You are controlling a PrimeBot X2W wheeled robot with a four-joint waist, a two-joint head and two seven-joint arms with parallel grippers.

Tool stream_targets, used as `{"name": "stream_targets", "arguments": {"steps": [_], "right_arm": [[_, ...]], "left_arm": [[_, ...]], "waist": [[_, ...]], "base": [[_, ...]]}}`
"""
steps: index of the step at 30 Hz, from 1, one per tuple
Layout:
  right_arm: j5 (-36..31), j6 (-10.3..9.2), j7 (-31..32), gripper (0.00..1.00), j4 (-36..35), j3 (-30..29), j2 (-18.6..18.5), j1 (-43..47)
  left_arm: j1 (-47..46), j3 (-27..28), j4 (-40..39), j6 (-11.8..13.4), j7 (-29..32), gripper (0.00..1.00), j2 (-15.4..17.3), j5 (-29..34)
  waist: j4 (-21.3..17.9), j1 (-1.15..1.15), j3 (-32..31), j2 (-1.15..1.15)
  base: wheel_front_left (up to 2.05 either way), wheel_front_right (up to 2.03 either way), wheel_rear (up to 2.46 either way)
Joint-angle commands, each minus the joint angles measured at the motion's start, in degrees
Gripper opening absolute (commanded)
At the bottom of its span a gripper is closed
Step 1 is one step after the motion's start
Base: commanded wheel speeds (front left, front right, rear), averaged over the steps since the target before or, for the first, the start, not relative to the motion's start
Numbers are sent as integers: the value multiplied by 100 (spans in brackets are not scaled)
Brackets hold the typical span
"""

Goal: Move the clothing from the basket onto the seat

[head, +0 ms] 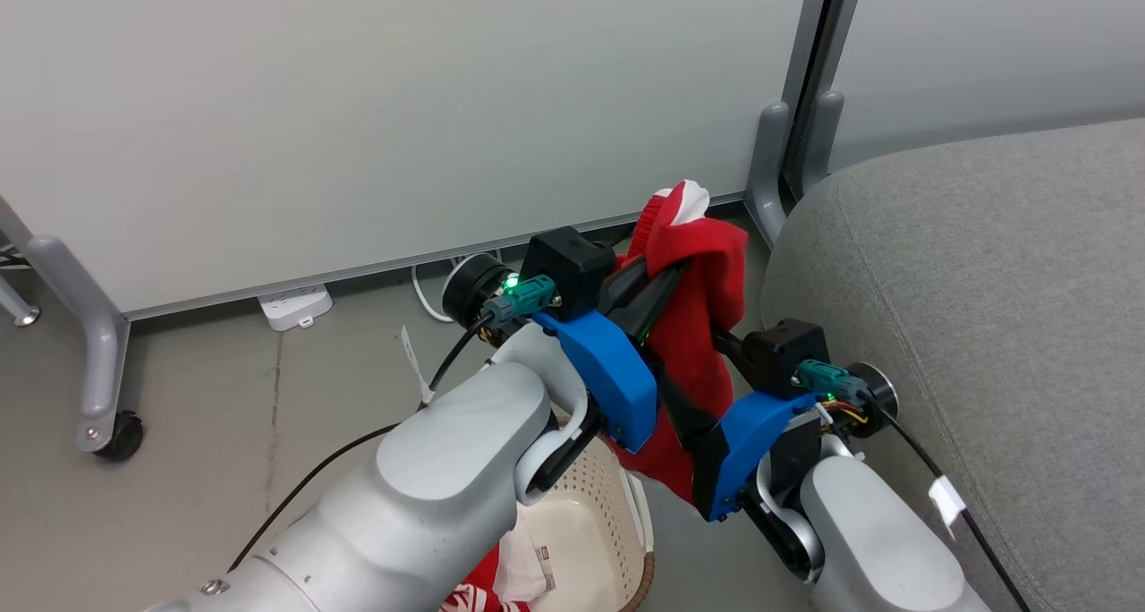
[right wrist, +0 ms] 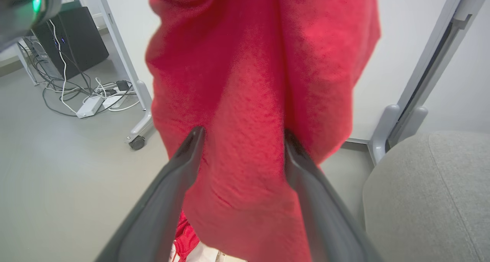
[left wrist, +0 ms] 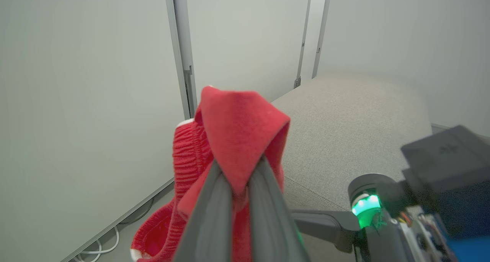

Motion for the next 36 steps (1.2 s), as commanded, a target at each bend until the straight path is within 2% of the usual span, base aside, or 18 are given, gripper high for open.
{"name": "stream_targets", "arguments": {"steps": [1, 3, 4, 5, 7, 8, 18, 36], "right_arm": [[-86, -2, 56, 100, 191, 106, -11, -192], [-107, -2, 84, 100, 371, 201, -11, -330], [-108, -2, 101, 88, 464, 250, -12, -398], [-78, -2, 98, 57, 537, 293, -11, -450], [-57, -2, 70, 22, 662, 358, -10, -549], [-44, -2, 39, 0, 709, 382, -11, -585], [73, -2, -228, 0, 1021, 483, -10, -679], [190, -2, -427, 0, 1179, 613, -10, -697]], "left_arm": [[-88, -63, -26, 17, -59, 0, 12, -50], [-99, -107, -27, 29, -75, 0, 12, -103], [-105, -138, -32, 37, -88, 0, 11, -131], [-109, -169, -37, 42, -96, 0, 11, -159], [-123, -220, -50, 47, -109, 0, 12, -217], [-131, -240, -58, 53, -111, 0, 11, -251], [-177, -397, 25, 102, -165, 0, 11, -412], [-185, -482, 196, 97, -194, 0, 12, -548]], "waist": [[-5, 0, -16, 0], [-11, 0, -40, 0], [-13, 0, -52, 0], [-15, 0, -63, 0], [-14, 0, -84, 0], [-13, 0, -93, 0], [-32, 0, -135, 0], [-94, 0, -154, 0]], "base": [[0, 0, 0], [0, 0, 0], [0, 0, 0], [0, 0, 0], [0, 0, 0], [0, 0, 0], [0, 0, 0], [0, 0, 0]]}}
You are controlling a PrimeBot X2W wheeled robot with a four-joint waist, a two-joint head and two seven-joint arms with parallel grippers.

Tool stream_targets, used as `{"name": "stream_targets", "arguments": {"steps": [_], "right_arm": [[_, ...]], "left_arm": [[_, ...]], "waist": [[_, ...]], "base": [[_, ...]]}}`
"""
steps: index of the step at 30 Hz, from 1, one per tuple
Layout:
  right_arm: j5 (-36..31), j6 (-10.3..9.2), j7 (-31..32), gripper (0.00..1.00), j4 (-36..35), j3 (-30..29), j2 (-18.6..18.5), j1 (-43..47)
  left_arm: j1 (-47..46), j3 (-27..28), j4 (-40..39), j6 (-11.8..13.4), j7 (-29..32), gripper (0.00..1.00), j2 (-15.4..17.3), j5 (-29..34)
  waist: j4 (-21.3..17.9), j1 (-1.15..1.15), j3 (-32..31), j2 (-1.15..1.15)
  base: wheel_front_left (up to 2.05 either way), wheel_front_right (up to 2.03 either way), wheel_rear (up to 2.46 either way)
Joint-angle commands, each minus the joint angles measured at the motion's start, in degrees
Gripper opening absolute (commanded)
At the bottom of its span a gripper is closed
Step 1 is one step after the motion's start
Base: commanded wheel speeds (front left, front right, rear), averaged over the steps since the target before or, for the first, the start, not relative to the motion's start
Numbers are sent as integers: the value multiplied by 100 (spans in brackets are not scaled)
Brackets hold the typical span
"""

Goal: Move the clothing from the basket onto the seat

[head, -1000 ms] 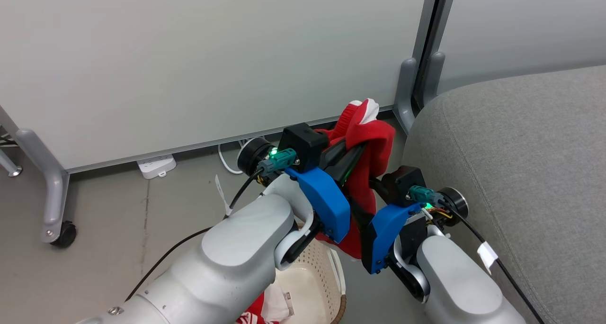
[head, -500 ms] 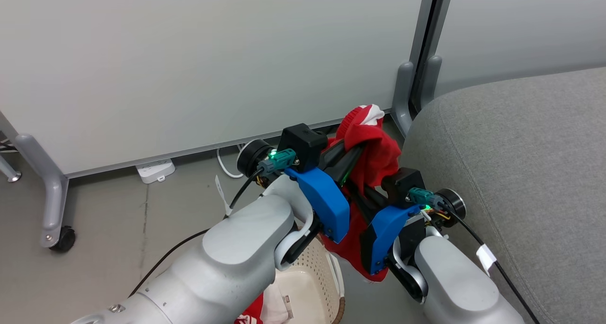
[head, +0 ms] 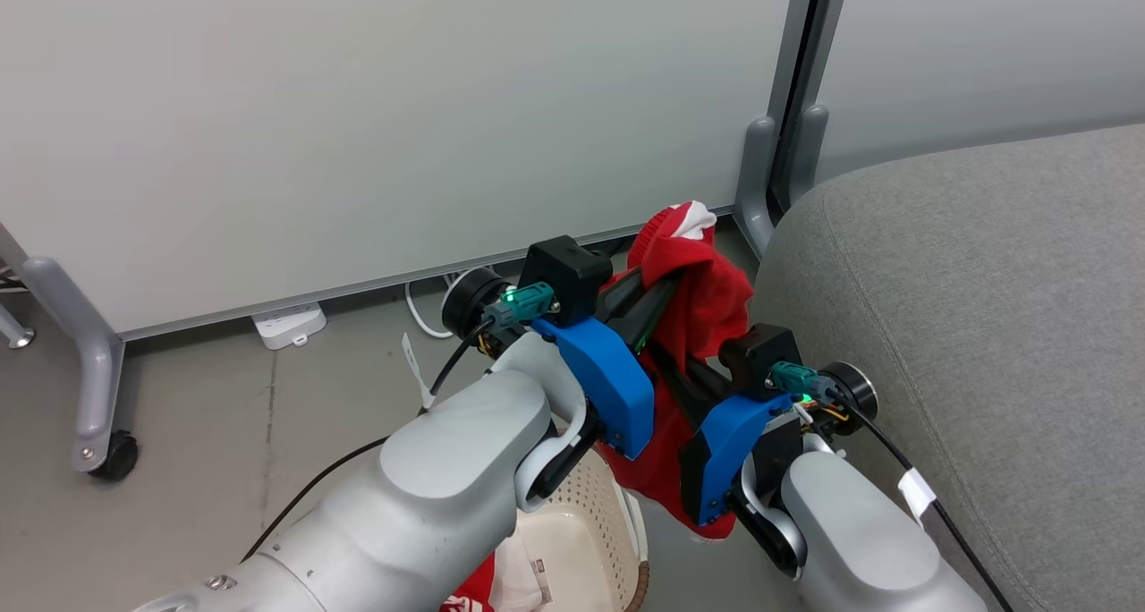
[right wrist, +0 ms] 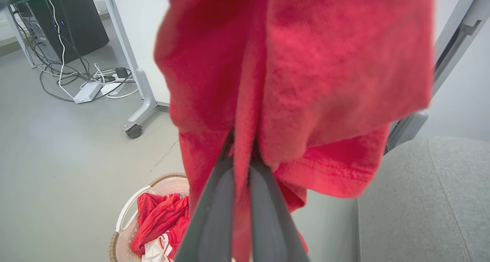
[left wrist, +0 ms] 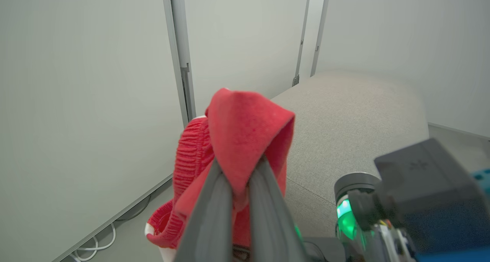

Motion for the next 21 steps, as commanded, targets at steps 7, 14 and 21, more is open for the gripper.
{"name": "stream_targets", "arguments": {"steps": [7, 14, 21], "right_arm": [[88, -2, -56, 0, 48, 58, -10, -100], [97, -2, -79, 0, 69, 80, -10, -138], [99, -2, -122, 0, 93, 56, -10, -90]], "left_arm": [[-95, -8, 22, -2, -30, 0, 13, -62], [-65, 24, 11, -1, -31, 0, 13, -29], [126, 80, -43, -30, -32, 100, 14, 30]], "waist": [[8, 0, 4, 0], [7, 0, 4, 0], [26, 0, -1, 0]], "base": [[0, 0, 0], [0, 0, 0], [0, 0, 0]]}}
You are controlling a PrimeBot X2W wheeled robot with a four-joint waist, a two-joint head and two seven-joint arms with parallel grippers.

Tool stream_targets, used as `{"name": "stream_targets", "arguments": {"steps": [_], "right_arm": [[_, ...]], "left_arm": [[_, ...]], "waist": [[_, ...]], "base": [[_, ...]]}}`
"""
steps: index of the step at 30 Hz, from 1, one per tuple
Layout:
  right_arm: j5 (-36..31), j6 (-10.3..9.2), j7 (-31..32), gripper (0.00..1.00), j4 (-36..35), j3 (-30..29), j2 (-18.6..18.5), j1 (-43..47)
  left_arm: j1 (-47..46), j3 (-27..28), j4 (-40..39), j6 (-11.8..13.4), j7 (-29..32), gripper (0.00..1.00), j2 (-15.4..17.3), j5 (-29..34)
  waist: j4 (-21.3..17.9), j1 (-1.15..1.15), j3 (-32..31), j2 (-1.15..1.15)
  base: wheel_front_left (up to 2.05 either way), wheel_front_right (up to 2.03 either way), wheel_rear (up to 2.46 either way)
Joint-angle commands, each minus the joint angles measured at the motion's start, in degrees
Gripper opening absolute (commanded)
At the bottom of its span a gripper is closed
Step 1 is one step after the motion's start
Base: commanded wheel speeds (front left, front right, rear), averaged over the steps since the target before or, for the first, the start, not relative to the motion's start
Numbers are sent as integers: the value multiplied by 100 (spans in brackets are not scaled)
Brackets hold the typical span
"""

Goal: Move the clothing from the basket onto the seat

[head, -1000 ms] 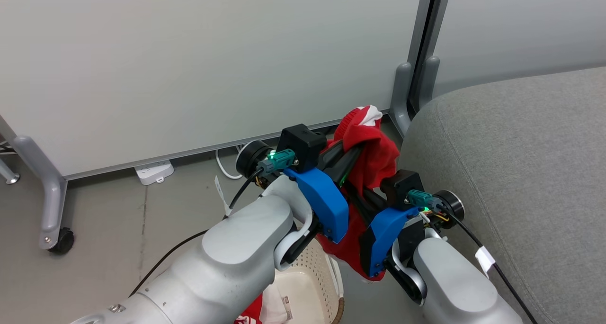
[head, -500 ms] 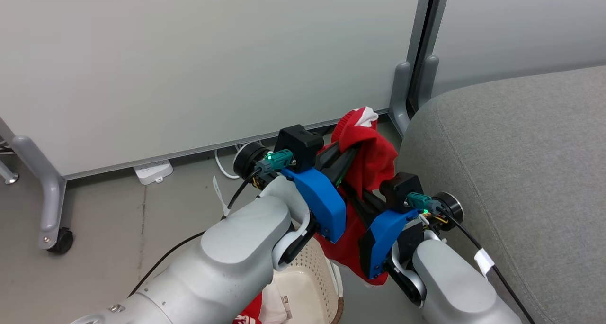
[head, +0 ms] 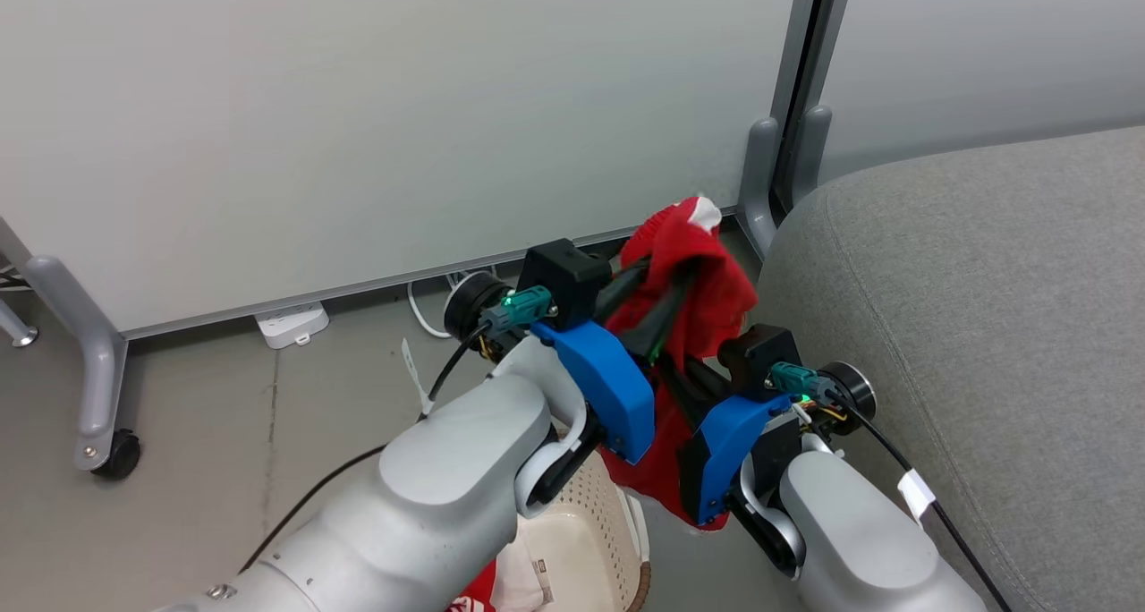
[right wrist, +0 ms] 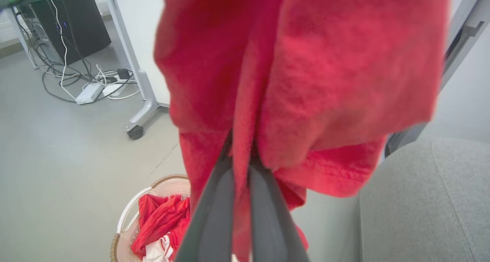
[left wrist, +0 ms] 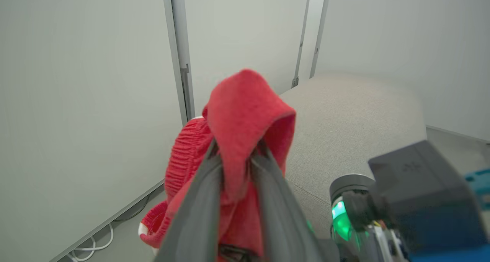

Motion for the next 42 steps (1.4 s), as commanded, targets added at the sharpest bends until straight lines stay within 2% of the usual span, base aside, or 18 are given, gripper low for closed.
{"name": "stream_targets", "arguments": {"steps": [1, 4, 7, 12, 16, 19, 26, 33, 42], "right_arm": [[34, -2, -47, 0, 9, 6, -10, -40], [39, -2, -73, 0, 8, -8, -10, 0], [39, -2, -101, 0, 16, -12, -11, 33], [-34, -2, -126, 0, 40, -147, -10, 55], [-9, -2, -172, 0, 53, -308, -10, 106], [-53, -2, -178, 0, 19, -379, -10, 140], [-24, -2, -165, 0, -69, -381, -10, 208], [-47, -2, -119, 0, -108, -419, -10, 246], [-36, -2, -118, 0, -170, -463, -11, 249]], "left_arm": [[189, 98, -10, -63, -30, 100, 15, -38], [386, 296, -15, -190, -30, 100, 34, 103], [743, 647, -198, -289, -29, 100, 207, 396], [1707, 1559, -816, -299, -26, 100, 467, 1020], [2463, 2237, -1289, -416, -26, 100, 561, 1543], [3106, 2769, -1656, -519, -26, 100, 596, 2092], [4017, 3813, -2141, -604, -26, 100, 488, 2795], [4427, 4321, -2208, -764, -26, 100, 404, 3220], [4495, 4552, -2178, -856, -26, 100, 300, 3509]], "waist": [[-3, 0, 0, 0], [-3, 0, 4, 0], [-24, 0, 3, 0], [-21, 0, 5, 0], [12, 0, -7, 0], [32, 0, -23, 0], [26, 0, -21, 0], [48, 0, -6, 0], [-77, 0, 59, 0]], "base": [[0, 0, 0], [0, 0, 0], [0, 0, 0], [0, 0, 0], [0, 0, 0], [0, 0, 0], [0, 0, 0], [0, 0, 0], [0, 0, 0]]}}
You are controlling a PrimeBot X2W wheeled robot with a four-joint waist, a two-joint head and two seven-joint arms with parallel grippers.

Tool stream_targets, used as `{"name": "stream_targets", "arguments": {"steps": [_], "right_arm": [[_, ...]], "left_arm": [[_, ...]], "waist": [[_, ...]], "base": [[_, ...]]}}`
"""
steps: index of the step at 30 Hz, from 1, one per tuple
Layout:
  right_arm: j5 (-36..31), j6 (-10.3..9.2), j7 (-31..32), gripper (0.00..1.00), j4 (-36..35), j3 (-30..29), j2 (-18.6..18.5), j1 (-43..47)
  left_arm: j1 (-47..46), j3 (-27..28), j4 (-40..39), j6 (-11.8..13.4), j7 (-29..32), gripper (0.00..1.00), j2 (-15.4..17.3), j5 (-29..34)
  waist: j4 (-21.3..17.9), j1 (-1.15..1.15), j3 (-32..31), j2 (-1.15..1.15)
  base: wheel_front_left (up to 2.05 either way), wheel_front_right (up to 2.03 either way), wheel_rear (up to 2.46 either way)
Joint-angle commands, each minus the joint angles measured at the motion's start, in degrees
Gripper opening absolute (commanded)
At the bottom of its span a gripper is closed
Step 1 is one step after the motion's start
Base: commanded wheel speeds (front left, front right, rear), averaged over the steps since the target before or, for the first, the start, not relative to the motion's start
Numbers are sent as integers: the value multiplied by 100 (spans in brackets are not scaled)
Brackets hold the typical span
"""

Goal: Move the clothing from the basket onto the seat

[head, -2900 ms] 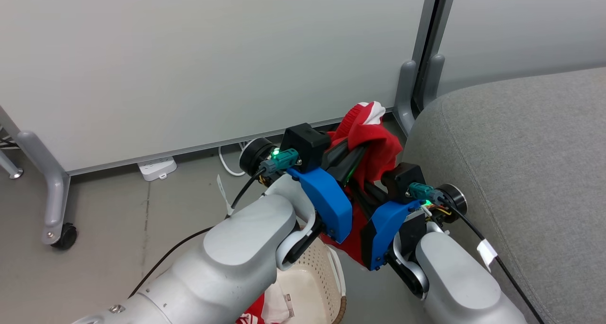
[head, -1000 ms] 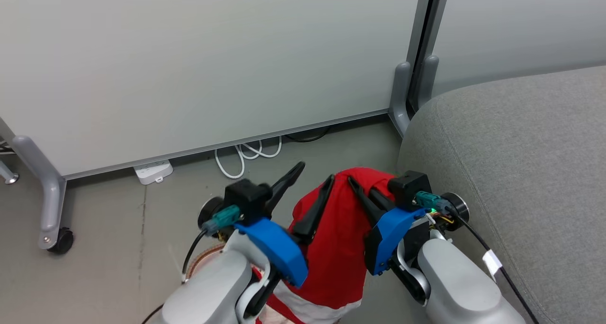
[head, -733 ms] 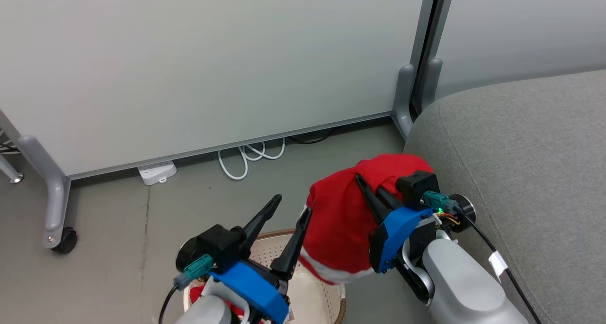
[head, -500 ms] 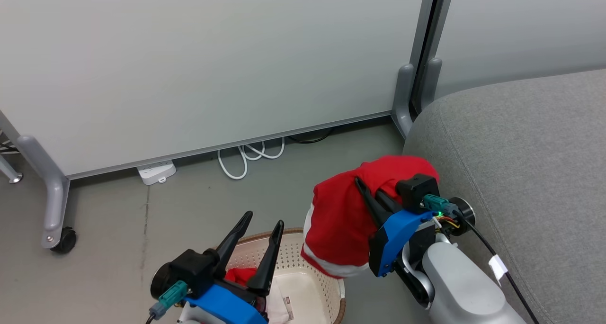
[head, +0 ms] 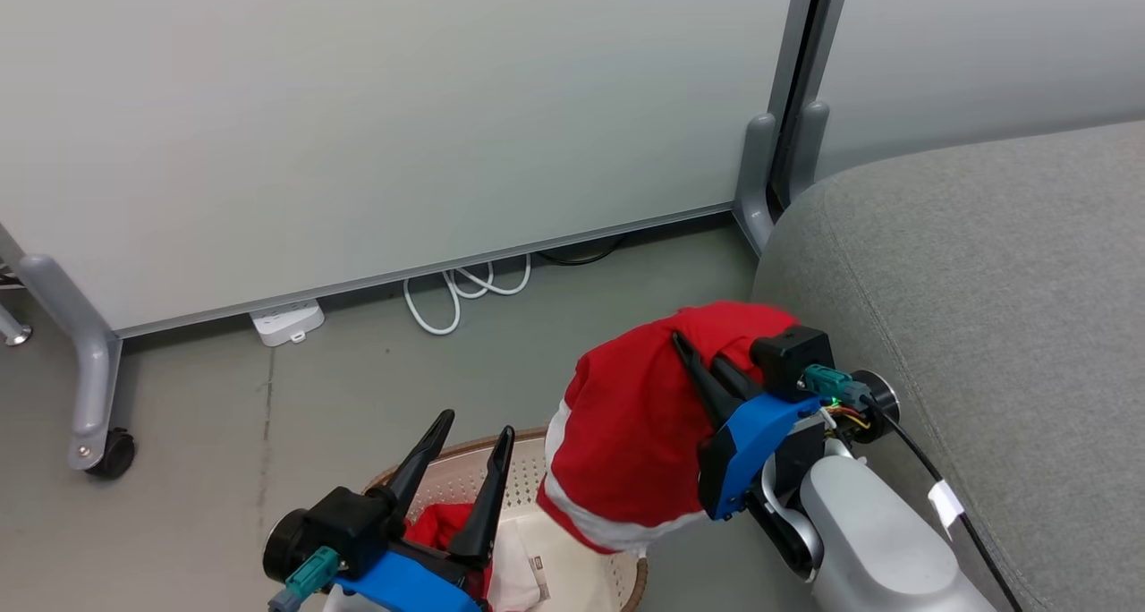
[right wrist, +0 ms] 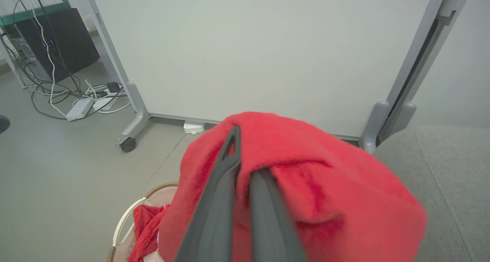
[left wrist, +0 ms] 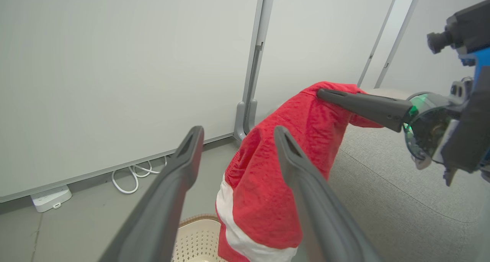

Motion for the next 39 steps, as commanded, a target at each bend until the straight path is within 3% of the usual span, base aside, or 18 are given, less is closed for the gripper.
{"name": "stream_targets", "arguments": {"steps": [1, 22, 31, 39], "right_arm": [[18, -2, -9, 0, -27, -26, -12, 28], [90, -2, -150, 0, 0, -187, -7, -112], [120, -2, -204, 0, 44, -208, -8, -81], [98, -2, -222, 0, 130, -348, -8, -141]], "left_arm": [[36, 58, -17, -10, -19, 100, -12, 58], [-245, 454, 124, -35, -19, 100, -81, 532], [-237, 514, 158, -36, -20, 100, -105, 615], [-256, 366, 179, -37, -20, 100, -26, 567]], "waist": [[-121, 0, 45, 0], [-1935, 0, 435, 0], [-2307, 0, 515, 0], [-2303, 0, 562, 0]], "base": [[0, 0, 0], [0, 0, 0], [0, 0, 0], [0, 0, 0]]}}
